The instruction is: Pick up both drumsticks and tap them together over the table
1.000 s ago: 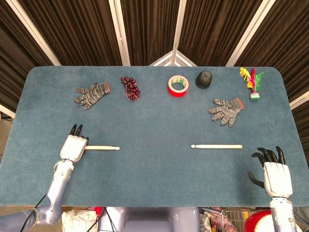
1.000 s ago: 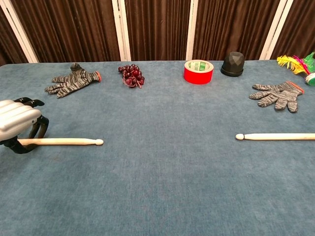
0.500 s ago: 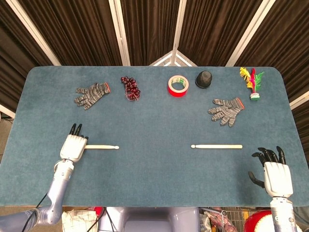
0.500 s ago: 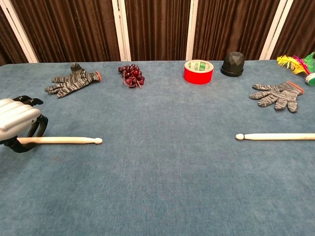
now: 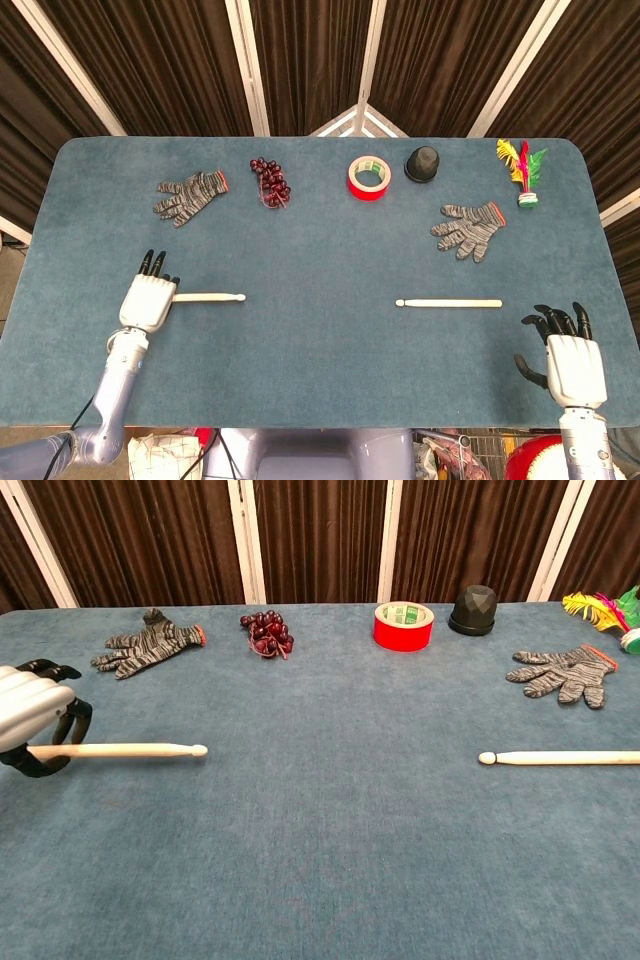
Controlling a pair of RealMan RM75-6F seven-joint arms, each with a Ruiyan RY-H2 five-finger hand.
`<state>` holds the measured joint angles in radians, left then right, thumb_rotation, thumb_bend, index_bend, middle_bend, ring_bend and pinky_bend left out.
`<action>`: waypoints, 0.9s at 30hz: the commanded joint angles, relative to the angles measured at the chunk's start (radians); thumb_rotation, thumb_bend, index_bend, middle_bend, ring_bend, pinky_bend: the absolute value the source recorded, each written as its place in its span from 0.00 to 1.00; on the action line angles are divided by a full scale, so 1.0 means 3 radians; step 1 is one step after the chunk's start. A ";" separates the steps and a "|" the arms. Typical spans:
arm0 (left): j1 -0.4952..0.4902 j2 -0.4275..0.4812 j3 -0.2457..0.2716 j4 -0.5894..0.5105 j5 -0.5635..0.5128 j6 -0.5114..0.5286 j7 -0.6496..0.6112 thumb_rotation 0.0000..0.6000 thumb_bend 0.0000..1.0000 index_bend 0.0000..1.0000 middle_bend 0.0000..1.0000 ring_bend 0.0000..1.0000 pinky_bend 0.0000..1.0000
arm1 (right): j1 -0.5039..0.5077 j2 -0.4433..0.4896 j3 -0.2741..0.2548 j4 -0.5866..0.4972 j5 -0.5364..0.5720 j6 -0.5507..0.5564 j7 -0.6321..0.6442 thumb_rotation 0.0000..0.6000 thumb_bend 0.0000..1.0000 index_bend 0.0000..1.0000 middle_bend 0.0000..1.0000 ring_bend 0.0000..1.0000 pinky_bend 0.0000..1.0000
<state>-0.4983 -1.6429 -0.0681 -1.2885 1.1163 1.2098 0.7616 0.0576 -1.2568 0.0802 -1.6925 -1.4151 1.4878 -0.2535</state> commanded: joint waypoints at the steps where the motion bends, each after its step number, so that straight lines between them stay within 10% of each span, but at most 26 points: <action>1: 0.0009 0.0013 -0.0008 0.0029 0.0045 0.0009 -0.0079 1.00 0.53 0.61 0.57 0.07 0.00 | 0.0001 -0.0003 -0.0001 0.0004 0.0000 -0.0003 0.0001 1.00 0.26 0.38 0.25 0.21 0.01; 17: 0.0080 0.0543 -0.0183 -0.0346 0.0526 0.0404 -0.0689 1.00 0.53 0.61 0.57 0.07 0.00 | 0.0100 -0.0018 0.0064 0.0024 -0.0011 -0.0113 0.0200 1.00 0.26 0.39 0.27 0.23 0.01; 27: 0.0057 0.1114 -0.0392 -0.1131 0.0472 0.0499 -0.0357 1.00 0.53 0.61 0.57 0.07 0.00 | 0.0662 0.0205 0.0418 -0.0176 0.0618 -0.1038 0.0220 1.00 0.26 0.40 0.28 0.23 0.01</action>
<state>-0.4781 -1.3473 -0.1664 -1.5828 1.2667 1.3507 0.6194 0.1983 -1.2147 0.1613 -1.7287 -1.3056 1.2528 -0.1690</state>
